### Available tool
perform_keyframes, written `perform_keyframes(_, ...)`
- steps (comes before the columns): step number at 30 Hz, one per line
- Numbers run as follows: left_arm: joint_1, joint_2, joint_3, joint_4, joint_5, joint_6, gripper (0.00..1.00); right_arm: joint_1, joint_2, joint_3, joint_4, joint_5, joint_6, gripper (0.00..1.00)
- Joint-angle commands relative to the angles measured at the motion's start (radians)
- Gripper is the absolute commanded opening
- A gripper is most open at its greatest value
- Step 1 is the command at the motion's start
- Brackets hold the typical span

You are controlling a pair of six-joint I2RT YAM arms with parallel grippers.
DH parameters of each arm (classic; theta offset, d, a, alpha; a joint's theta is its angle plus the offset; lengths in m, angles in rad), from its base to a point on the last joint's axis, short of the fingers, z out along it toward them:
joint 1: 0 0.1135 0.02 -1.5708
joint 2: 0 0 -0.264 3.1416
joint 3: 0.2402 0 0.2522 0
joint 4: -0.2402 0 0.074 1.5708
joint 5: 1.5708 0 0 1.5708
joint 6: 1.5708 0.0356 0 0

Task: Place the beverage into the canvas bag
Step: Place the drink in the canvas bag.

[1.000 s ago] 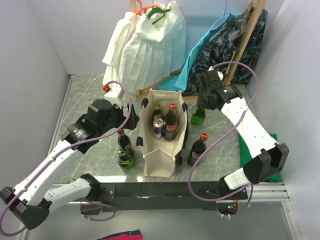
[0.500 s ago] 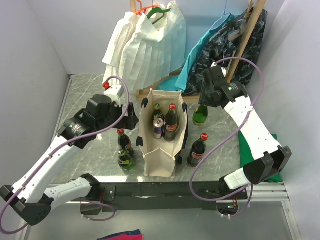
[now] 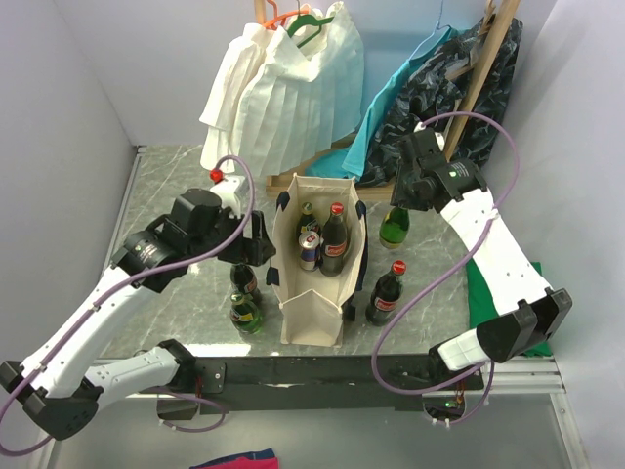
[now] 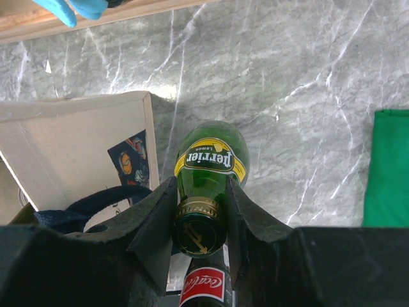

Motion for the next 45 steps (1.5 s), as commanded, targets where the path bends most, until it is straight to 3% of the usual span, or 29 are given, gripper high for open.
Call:
perform_keyframes(1,-0.053,-0.009,0.011,0.036,0.031,-0.011,0.86,-0.007,-0.078,0.074,0.071,0.036,-0.013,0.00)
perform_keyframes(8,-0.141,0.051,0.017,0.031,-0.035,-0.023,0.76,-0.008,-0.086,0.074,0.071,0.042,-0.018,0.00)
perform_keyframes(19,-0.180,0.081,0.026,-0.015,-0.097,-0.060,0.42,-0.008,-0.095,0.087,0.059,0.050,-0.027,0.00)
perform_keyframes(30,-0.195,0.075,0.040,-0.039,-0.126,-0.086,0.02,-0.011,-0.109,0.086,0.059,0.048,-0.036,0.00)
perform_keyframes(45,-0.220,0.089,0.124,-0.081,-0.175,-0.106,0.01,-0.013,-0.112,0.161,0.042,0.059,-0.041,0.00)
